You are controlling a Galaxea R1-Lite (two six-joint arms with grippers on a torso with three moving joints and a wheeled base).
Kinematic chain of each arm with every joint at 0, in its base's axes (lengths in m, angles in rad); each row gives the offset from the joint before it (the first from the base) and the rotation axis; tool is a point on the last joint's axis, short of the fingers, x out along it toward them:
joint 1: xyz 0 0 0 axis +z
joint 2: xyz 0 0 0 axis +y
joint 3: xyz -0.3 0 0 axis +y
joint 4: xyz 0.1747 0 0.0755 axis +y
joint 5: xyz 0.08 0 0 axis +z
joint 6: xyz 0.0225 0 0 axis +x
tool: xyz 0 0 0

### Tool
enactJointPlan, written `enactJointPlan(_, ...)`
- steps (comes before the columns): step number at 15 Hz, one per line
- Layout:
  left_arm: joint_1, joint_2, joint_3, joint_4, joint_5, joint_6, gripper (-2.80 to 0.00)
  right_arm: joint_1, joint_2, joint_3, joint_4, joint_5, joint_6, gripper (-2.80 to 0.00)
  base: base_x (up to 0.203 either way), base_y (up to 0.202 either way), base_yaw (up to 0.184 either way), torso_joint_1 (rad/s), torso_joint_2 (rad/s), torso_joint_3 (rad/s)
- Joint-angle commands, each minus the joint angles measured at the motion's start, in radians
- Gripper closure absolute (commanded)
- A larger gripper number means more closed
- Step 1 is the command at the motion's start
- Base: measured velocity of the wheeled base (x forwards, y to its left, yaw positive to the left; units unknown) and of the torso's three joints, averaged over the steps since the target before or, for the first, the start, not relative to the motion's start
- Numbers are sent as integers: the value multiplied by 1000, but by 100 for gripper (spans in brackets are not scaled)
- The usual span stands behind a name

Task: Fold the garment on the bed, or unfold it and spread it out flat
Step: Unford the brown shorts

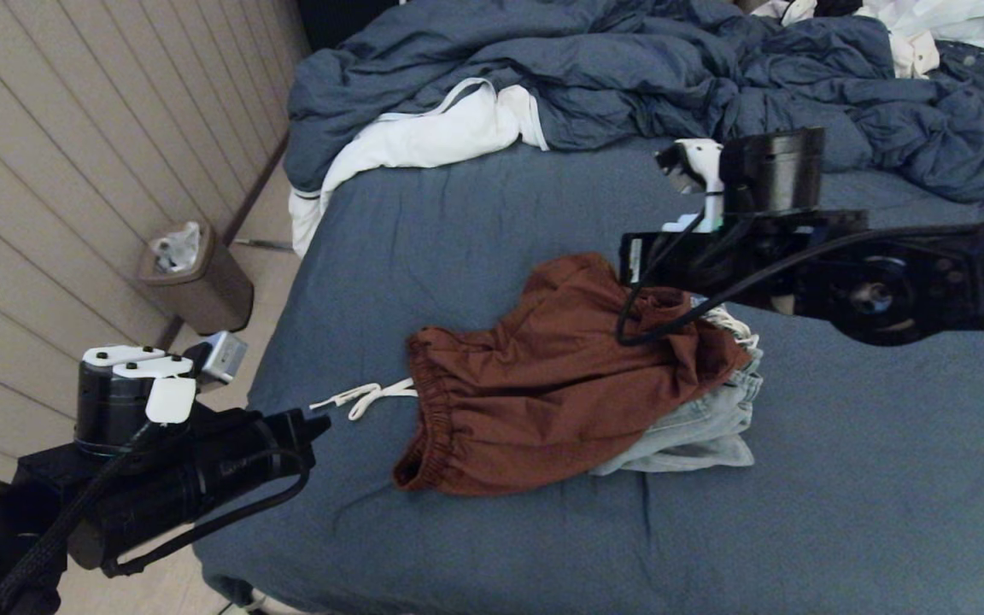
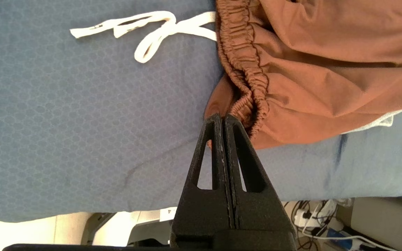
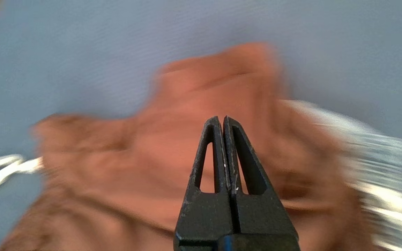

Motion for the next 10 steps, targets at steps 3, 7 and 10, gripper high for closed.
enactJointPlan(3,0,40,-8,-5,35,-5,0,140,218,-82,-4,-11,7,0,0,0,0,0,0,0)
enactJointPlan(7,-1,84,2,-100,48,-2,0,237,432,-248,-7,-76,-3,-280,0,0,0,0,0,0)
enactJointPlan(10,0,86,15,-129,51,-1,0,285,546,-372,-12,-124,-27,-280,0,0,0,0,0,0)
